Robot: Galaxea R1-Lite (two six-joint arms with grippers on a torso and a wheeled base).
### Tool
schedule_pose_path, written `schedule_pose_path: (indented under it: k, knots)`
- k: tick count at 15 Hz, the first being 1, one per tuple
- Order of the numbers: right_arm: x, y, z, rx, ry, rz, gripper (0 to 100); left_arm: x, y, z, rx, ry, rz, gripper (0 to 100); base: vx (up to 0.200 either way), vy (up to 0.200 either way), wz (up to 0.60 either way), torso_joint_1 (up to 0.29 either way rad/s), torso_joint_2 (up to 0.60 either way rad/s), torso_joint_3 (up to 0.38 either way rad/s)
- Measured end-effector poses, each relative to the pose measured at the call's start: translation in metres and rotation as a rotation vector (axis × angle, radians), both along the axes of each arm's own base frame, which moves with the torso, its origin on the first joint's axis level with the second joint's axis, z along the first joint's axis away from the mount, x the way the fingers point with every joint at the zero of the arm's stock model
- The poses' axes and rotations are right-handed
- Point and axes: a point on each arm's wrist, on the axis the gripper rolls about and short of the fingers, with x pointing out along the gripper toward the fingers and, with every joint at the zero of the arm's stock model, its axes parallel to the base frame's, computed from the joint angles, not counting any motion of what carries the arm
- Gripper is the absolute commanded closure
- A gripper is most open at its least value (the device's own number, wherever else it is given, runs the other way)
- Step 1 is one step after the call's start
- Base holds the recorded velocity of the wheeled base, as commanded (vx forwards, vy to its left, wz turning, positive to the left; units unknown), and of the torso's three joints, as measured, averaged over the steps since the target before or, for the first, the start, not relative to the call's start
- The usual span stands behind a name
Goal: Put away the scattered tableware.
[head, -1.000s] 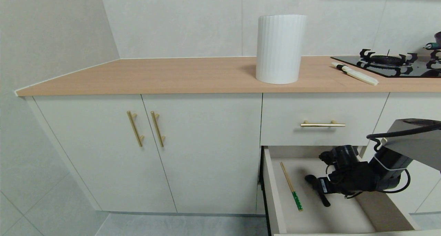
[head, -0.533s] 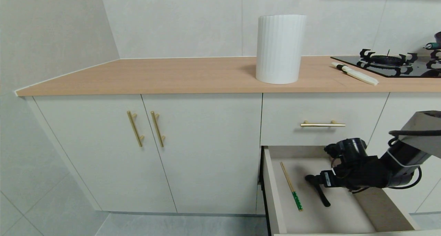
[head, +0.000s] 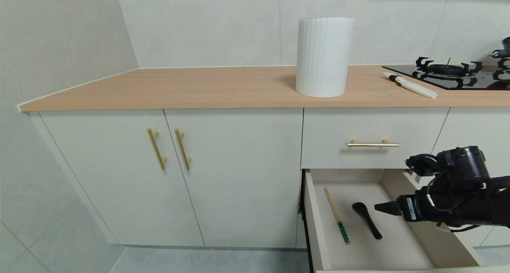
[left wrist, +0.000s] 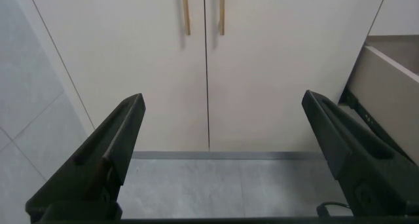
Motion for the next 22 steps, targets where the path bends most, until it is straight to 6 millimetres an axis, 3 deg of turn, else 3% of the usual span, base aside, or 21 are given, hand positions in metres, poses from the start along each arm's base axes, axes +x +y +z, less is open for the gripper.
schedule_pose_path:
  k: [6,11,15,22]
  knots:
    - [-0.059,0.008,0.022,-0.071,0.098,0.286,0,0.000,0.000,0.000,0.000,0.000,0.000,0,-0.200,0.000,0.00,0.001,0.00,0.002]
    - [-0.076,0.019,0.022,-0.096,0.157,0.391,0,0.000,0.000,0.000,0.001,0.000,0.000,0,-0.080,0.000,0.00,-0.002,0.00,0.001]
    - [-0.061,0.026,0.004,-0.175,0.253,0.344,0,0.000,0.000,0.000,0.001,0.000,0.000,0,0.000,0.000,0.00,0.000,0.00,0.000]
    - [-0.012,0.039,-0.010,-0.175,0.441,-0.005,0,0.000,0.000,0.000,0.000,0.000,0.000,0,0.000,0.000,0.00,0.000,0.00,0.000]
